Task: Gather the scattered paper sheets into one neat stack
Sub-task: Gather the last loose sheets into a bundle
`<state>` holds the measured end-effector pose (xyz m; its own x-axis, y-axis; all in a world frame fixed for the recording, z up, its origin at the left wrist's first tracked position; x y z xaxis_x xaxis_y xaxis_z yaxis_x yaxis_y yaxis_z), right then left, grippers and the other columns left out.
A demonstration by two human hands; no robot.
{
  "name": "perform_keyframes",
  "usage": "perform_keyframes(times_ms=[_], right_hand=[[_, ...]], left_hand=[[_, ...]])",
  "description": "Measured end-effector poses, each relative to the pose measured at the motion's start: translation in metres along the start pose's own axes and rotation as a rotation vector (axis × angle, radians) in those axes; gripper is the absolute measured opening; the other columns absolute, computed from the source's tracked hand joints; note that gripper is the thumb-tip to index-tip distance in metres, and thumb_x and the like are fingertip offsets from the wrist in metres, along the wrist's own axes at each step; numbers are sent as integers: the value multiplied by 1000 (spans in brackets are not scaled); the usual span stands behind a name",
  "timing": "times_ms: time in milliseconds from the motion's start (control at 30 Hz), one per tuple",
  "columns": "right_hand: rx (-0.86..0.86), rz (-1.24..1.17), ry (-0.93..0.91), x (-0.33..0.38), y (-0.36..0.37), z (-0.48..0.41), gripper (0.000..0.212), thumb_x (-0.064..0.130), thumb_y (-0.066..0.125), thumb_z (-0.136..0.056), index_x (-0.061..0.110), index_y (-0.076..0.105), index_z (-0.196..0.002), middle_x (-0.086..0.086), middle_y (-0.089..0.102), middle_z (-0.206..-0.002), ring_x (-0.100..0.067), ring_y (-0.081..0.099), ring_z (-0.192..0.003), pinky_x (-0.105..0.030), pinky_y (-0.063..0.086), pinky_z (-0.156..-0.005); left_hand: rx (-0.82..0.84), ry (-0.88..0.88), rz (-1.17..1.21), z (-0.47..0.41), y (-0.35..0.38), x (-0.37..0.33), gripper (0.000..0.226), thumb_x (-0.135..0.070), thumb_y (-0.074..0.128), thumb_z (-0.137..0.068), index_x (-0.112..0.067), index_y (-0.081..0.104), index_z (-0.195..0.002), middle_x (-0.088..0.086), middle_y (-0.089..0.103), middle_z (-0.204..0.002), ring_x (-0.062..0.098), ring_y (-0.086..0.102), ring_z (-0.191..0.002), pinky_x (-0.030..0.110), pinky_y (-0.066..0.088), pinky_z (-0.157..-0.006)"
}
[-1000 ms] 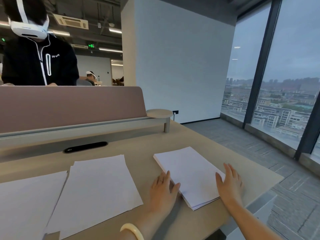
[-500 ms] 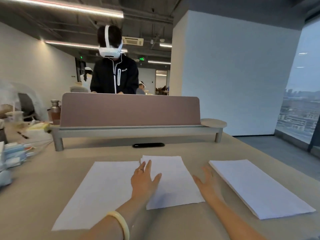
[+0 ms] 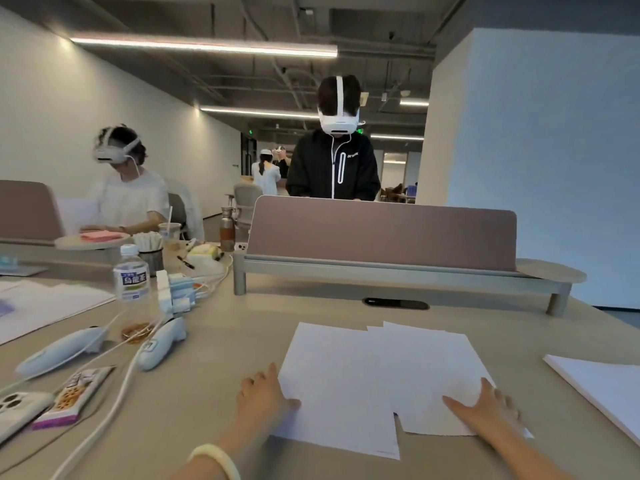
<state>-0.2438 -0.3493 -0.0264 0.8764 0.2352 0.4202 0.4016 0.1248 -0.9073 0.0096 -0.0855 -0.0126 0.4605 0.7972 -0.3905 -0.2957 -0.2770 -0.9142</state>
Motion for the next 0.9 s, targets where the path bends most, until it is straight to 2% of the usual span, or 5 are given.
perform_keyframes(times_ms=[400, 500, 600, 767, 900], right_hand=[[134, 78, -112, 55, 9, 25, 106, 64, 59, -71, 21, 2, -150, -2, 30, -151, -26, 32, -138, -34, 31, -111], [209, 107, -215, 65, 19, 31, 101, 65, 58, -72, 23, 8, -150, 1, 27, -154, -26, 28, -140, -35, 28, -112], [238, 134, -300, 71, 21, 39, 93, 62, 55, -78, 22, 12, -150, 3, 21, -156, -26, 21, -143, -34, 23, -113], [317, 195, -405, 70, 24, 44, 73, 63, 46, -84, 34, 23, -147, 4, 11, -158, -26, 9, -145, -37, 12, -118], [357, 215, -449, 72, 30, 48, 66, 66, 42, -83, 46, 23, -143, 11, 6, -158, -25, 2, -146, -41, 6, -119]], left_hand=[[77, -62, 658, 6, -24, -6, 63, -16, 71, -77, -6, 42, -132, 9, 57, -118, 29, 54, -114, 37, 46, -98], [67, -44, 902, 19, -28, -12, 37, 2, 63, -83, -5, 49, -117, 1, 54, -88, 24, 52, -93, 30, 45, -76], [70, -77, 1060, 22, -26, -16, 45, 6, 61, -84, 5, 45, -126, -1, 50, -74, 19, 51, -72, 27, 39, -57], [51, -170, 1221, 18, -20, -16, 71, -1, 66, -83, 1, 27, -142, 21, 53, -124, 26, 49, -89, 32, 42, -71], [81, -187, 1254, 12, -15, -17, 75, -10, 71, -81, -6, 27, -141, 21, 55, -116, 29, 57, -81, 32, 45, -61]])
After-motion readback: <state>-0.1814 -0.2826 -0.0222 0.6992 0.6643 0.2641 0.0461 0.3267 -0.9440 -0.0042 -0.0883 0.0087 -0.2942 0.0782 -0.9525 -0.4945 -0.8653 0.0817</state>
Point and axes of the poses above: each hand's wrist, its own z-axis away from the middle knuckle, its own y-axis out of the palm, x = y × z, the point moved 2 cm from there along -z, towards the middle knuckle
